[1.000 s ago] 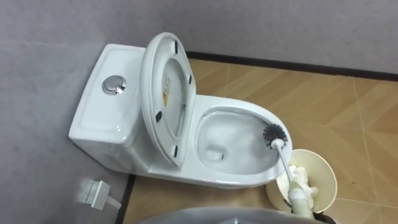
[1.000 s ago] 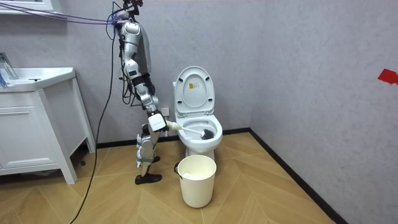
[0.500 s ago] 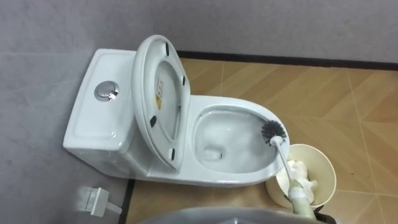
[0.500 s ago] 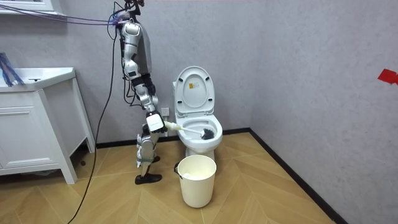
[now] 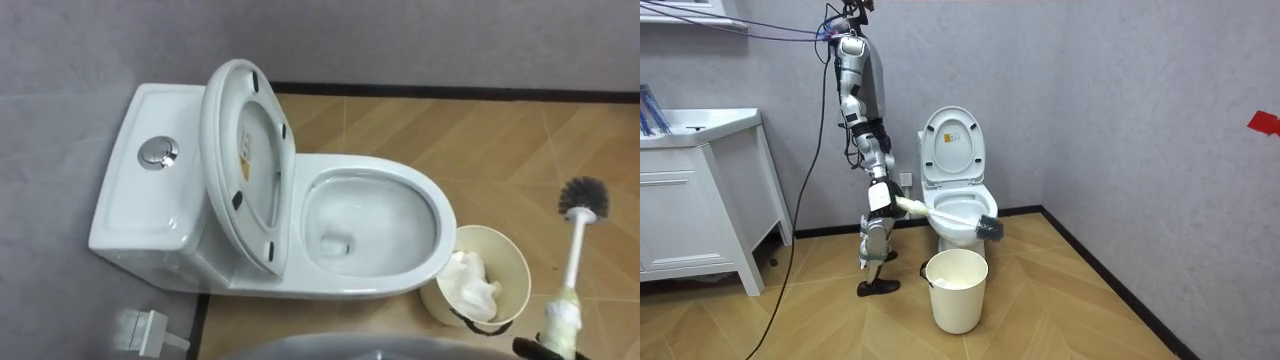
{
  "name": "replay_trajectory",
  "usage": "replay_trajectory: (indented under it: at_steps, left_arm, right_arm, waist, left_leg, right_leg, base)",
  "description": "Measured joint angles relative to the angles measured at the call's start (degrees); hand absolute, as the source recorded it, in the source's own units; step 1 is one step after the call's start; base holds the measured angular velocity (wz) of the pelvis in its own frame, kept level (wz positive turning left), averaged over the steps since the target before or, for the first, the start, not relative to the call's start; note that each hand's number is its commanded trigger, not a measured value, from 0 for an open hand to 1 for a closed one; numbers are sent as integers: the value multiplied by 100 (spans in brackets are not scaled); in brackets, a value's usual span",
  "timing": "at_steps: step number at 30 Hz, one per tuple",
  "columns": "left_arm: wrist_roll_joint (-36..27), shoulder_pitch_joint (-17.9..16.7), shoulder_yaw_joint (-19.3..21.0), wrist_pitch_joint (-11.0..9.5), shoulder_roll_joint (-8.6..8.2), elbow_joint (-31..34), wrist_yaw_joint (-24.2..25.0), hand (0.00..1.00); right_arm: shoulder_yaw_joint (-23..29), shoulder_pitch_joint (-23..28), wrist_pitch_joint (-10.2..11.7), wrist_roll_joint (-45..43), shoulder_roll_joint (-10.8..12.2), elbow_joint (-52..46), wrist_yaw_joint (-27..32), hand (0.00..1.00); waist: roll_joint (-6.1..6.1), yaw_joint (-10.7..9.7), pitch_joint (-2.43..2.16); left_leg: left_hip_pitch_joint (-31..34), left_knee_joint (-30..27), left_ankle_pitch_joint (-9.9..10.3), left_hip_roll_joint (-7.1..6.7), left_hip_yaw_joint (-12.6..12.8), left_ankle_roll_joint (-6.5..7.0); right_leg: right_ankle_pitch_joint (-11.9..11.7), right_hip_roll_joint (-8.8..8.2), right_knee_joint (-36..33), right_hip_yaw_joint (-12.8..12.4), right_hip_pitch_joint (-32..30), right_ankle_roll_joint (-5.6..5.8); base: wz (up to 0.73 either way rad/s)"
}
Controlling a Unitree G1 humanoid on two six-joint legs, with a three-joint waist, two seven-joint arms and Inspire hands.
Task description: Brush toilet
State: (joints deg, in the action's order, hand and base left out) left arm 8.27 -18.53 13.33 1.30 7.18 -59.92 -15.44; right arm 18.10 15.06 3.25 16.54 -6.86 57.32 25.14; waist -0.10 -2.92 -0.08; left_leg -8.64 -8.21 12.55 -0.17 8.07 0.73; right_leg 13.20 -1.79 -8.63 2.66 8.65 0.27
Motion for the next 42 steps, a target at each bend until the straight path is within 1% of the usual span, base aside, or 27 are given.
replay_trajectory:
  at_steps: [4,7,14,16,18,22,24,27,29,34,37,42]
  left_arm:
    - [48,-4,3,2,3,2,148,0]
    - [147,9,2,3,5,2,240,0]
    - [142,20,-5,9,-4,4,276,0]
    - [144,42,0,8,7,4,349,0]
    - [144,49,-1,9,6,-3,391,0]
    - [142,49,-4,28,6,-21,478,0]
    - [139,43,-8,81,6,-21,496,0]
    - [134,56,-14,130,1,-21,514,0]
    - [134,70,-14,133,-3,-22,515,0]
    - [135,76,-61,139,-2,-21,514,0]
    - [136,91,-129,196,-1,-21,513,0]
    - [149,98,-154,281,4,-31,549,0]
  right_arm:
    - [20,96,-13,414,16,42,-1,0]
    - [18,127,-36,485,22,86,-23,0]
    - [2,90,-76,568,31,332,-135,0]
    - [-10,48,-95,531,30,534,-196,0]
    - [-109,51,-129,329,29,538,-232,0]
    - [-113,51,-149,-231,28,538,-282,0]
    - [-111,38,-151,-410,25,538,-268,0]
    - [-115,46,-171,-591,22,534,-225,0]
    - [-113,16,-212,-756,21,532,-198,0]
    - [-115,49,-229,-1225,-6,532,-195,0]
    - [-116,50,-281,-1421,-19,525,-201,0]
    - [-223,60,-356,-1435,-26,566,-298,0]
  waist:
    - [-6,-11,-3]
    - [-2,-13,-4]
    - [4,-24,-1]
    - [13,-8,-1]
    - [21,20,-4]
    - [47,15,-11]
    - [54,5,-13]
    - [50,7,-14]
    - [51,9,-13]
    - [45,-4,-12]
    - [36,-4,-8]
    - [3,0,-2]
  left_leg:
    - [24,0,1,0,49,1]
    - [25,0,2,0,51,2]
    - [30,-3,2,3,53,2]
    - [30,-3,2,2,54,2]
    - [32,-3,2,5,71,2]
    - [29,-5,31,24,100,-5]
    - [14,-6,33,28,110,-8]
    - [2,-6,35,31,109,-11]
    - [3,-6,36,31,109,-12]
    - [1,-7,39,30,109,-13]
    - [3,-6,39,30,110,-13]
    - [5,-6,40,33,114,-13]
  right_leg:
    - [-1,-6,-11,-29,-49,1]
    - [-1,-6,-12,-35,-57,1]
    - [-1,1,-12,-78,-58,1]
    - [-1,4,-13,-80,-58,1]
    - [-1,7,-20,-77,-73,1]
    - [-2,31,-24,-102,-78,0]
    - [-3,36,-28,-110,-67,-3]
    - [-4,39,-23,-109,-55,-5]
    - [-4,38,-22,-108,-62,-5]
    - [-4,36,-23,-111,-63,-4]
    - [-3,36,-20,-113,-66,-4]
    - [-4,37,-16,-108,-67,-5]
  base:
    - [-6]
    - [0]
    - [0]
    - [0]
    - [-4]
    - [-3]
    - [-2]
    - [0]
    - [0]
    - [0]
    - [0]
    - [0]
